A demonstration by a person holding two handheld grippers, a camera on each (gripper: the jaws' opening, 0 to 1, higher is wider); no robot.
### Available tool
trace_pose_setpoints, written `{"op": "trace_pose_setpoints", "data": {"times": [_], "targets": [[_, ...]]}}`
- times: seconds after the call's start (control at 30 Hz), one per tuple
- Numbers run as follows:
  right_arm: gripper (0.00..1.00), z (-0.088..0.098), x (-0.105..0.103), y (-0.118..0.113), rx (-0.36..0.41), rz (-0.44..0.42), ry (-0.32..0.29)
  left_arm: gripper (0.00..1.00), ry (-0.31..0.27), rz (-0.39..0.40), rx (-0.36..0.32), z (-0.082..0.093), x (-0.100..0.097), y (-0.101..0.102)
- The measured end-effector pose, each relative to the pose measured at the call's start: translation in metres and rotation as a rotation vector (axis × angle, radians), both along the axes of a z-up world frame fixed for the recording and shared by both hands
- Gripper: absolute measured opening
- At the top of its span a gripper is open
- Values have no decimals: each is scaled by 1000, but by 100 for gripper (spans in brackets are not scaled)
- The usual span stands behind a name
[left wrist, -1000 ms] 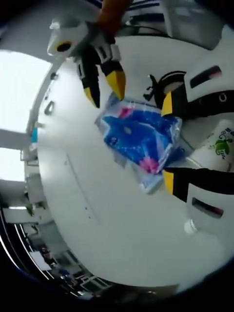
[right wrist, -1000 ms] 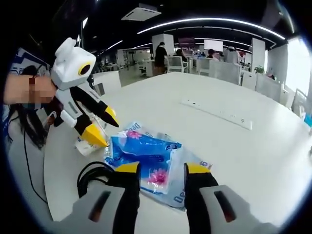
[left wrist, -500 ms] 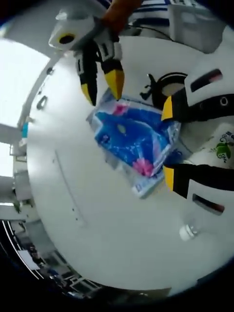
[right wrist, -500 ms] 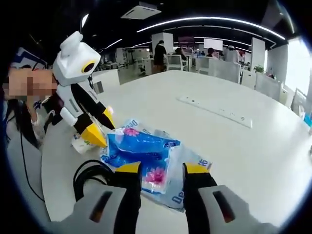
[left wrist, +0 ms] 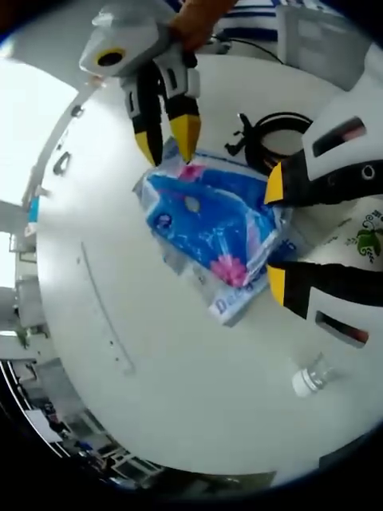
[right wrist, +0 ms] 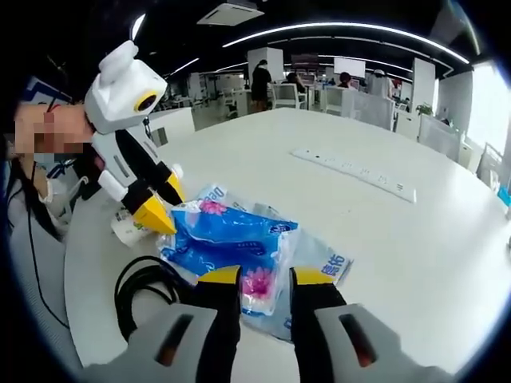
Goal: Arrange the tabletop items into an orderly group along one side of the table until the central work area is clear of visible clutter.
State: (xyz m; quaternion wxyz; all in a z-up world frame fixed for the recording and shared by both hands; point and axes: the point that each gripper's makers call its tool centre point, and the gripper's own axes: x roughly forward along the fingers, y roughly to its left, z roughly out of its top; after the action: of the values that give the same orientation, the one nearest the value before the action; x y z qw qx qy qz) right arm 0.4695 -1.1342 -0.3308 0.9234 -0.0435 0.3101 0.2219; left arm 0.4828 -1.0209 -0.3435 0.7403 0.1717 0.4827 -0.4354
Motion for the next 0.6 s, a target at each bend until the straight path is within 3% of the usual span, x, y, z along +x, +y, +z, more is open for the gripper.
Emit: {"op": "trace_pose_setpoints", "data": {"times": [0.33, 0.6], "targets": [[5, -6, 2, -6, 3, -33, 24, 19, 17, 1, 22, -6, -3, -1], [0, -7, 2, -6, -3, -48, 28, 9, 15, -1, 38, -7, -2, -1]]}}
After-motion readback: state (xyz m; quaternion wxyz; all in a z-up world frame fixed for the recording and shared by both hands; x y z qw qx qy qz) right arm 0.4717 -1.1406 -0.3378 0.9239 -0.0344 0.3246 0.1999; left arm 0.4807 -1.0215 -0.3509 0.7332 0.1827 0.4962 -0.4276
